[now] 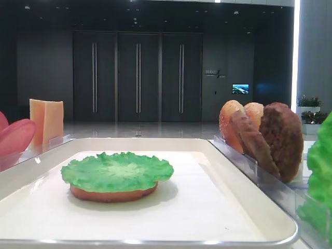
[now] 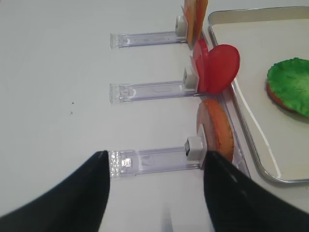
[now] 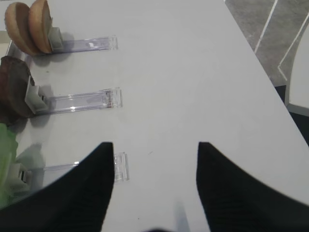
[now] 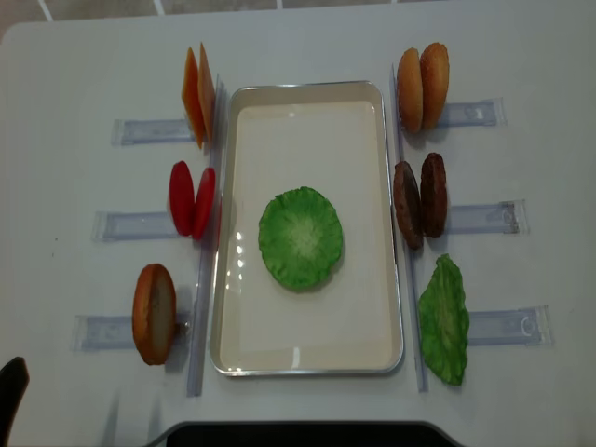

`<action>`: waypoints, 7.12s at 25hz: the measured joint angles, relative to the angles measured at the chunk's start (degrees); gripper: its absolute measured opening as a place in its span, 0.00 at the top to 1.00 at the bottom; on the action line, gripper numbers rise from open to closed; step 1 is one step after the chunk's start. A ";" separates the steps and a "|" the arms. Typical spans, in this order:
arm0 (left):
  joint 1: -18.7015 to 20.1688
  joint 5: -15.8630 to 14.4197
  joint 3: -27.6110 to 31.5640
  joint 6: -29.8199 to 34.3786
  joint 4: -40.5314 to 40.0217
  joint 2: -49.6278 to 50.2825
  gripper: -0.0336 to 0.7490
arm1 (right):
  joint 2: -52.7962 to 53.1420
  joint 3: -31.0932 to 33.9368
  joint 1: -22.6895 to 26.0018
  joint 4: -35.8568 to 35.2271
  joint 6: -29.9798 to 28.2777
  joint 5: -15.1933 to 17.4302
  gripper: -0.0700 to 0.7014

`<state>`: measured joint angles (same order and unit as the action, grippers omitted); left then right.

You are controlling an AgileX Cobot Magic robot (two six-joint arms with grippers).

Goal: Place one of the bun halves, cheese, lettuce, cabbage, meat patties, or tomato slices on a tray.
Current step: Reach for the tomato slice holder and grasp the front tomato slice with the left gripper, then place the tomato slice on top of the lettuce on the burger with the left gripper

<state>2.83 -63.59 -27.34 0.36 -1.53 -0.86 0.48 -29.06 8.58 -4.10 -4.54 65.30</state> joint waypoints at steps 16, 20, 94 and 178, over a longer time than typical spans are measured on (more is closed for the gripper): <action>0.00 0.00 0.00 0.00 0.00 0.00 0.36 | 0.00 0.00 0.00 0.00 0.00 0.00 0.43; 0.00 0.00 0.00 0.00 0.00 0.00 0.36 | 0.00 0.00 0.00 0.00 0.00 0.00 0.43; 22.46 8.61 -41.83 -38.20 -8.83 105.37 0.53 | 0.00 0.00 0.00 0.00 0.07 -0.16 0.43; 29.01 26.63 -29.79 -9.56 22.40 100.59 0.40 | 0.00 0.00 0.00 -0.06 0.14 -0.16 0.43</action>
<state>31.84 -36.96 -57.13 -9.20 20.87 99.73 0.48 -29.06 8.58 -4.15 -4.40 65.14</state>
